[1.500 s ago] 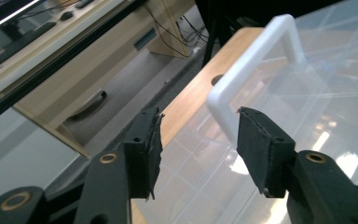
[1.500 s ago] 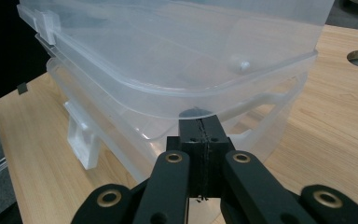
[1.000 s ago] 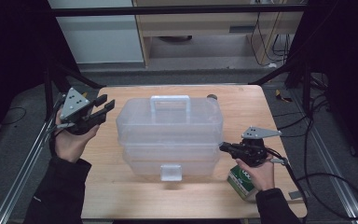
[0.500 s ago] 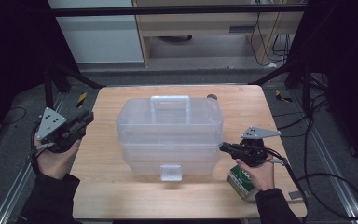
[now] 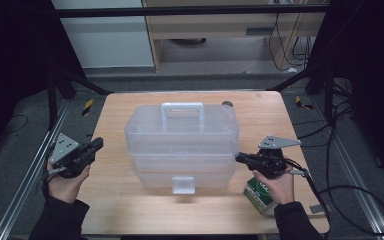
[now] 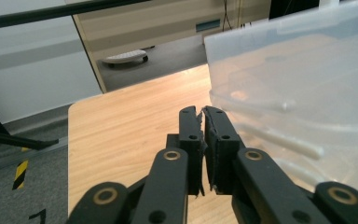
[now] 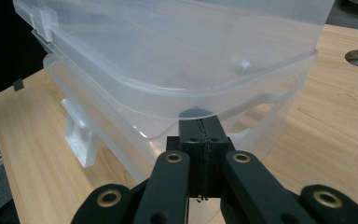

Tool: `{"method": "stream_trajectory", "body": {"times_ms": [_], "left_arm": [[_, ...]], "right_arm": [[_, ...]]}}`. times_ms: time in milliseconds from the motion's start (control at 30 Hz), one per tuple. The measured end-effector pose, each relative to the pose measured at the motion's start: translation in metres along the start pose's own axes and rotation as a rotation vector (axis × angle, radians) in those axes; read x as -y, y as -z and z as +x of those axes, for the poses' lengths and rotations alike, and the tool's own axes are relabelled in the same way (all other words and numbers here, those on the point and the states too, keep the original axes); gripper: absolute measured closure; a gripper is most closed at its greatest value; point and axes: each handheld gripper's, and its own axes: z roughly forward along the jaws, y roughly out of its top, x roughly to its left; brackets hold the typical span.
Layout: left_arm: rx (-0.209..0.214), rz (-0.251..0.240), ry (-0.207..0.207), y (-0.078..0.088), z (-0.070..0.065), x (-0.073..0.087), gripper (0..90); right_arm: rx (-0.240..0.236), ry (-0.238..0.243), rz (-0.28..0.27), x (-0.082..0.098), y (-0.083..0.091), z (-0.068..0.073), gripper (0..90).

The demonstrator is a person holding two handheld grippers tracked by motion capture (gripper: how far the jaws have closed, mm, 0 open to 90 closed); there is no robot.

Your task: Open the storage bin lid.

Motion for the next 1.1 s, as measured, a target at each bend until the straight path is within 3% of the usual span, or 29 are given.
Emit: {"method": "stream_trajectory", "body": {"times_ms": [267, 333, 667, 967, 1100], "left_arm": [[0.074, 0.055, 0.000, -0.010, -0.009, 0.014, 89.4], [0.109, 0.066, -0.006, -0.013, -0.013, 0.016, 89.4], [0.206, 0.085, -0.027, -0.022, -0.031, 0.019, 89.4], [0.269, 0.054, -0.006, -0.022, -0.036, 0.015, 89.3], [0.273, 0.049, -0.006, -0.023, -0.036, 0.015, 88.9]], "right_arm": [[0.003, 0.003, 0.000, 0.000, 0.000, 0.000, 90.0], [0.001, 0.002, 0.001, 0.000, 0.000, 0.000, 90.0], [0.001, 0.003, 0.001, 0.000, 0.000, 0.000, 90.0], [-0.001, -0.002, -0.003, 0.000, 0.000, 0.000, 90.0], [-0.002, -0.005, -0.008, -0.001, 0.000, 0.000, 90.0]]}}
